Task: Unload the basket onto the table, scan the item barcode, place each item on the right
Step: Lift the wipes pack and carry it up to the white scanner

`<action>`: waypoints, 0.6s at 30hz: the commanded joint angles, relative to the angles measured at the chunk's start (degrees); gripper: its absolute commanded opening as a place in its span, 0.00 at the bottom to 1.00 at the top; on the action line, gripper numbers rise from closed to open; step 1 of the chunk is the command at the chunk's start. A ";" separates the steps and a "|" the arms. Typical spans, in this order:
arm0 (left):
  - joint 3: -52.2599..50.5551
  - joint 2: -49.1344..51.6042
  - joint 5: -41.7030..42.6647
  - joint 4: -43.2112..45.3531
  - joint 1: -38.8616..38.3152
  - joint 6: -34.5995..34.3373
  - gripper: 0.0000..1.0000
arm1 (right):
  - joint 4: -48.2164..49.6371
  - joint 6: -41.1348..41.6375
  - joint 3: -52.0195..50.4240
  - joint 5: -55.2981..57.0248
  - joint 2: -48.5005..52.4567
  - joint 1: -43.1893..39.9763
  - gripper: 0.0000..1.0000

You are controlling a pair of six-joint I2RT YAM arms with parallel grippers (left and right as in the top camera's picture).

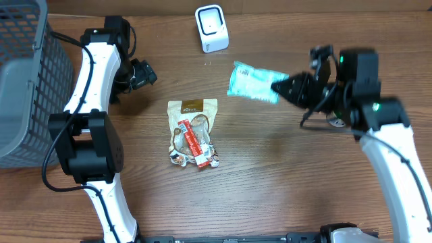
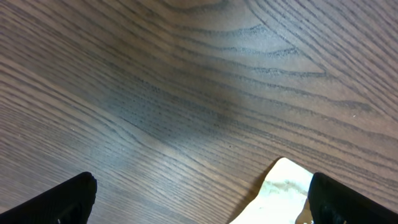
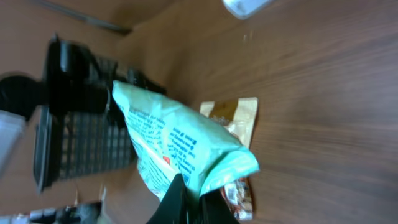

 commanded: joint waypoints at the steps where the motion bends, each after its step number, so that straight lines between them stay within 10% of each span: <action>1: 0.90 -0.87 -0.55 0.00 -0.42 0.68 1.00 | -8.33 -5.97 18.99 8.52 6.95 0.55 0.04; 7: 0.90 -0.87 -0.55 0.00 -0.42 0.68 1.00 | -19.50 -14.51 51.84 24.00 24.00 3.13 0.04; 18: 0.90 -0.87 -0.55 0.00 -0.42 0.68 1.00 | 6.95 -38.18 52.02 54.16 36.13 15.23 0.04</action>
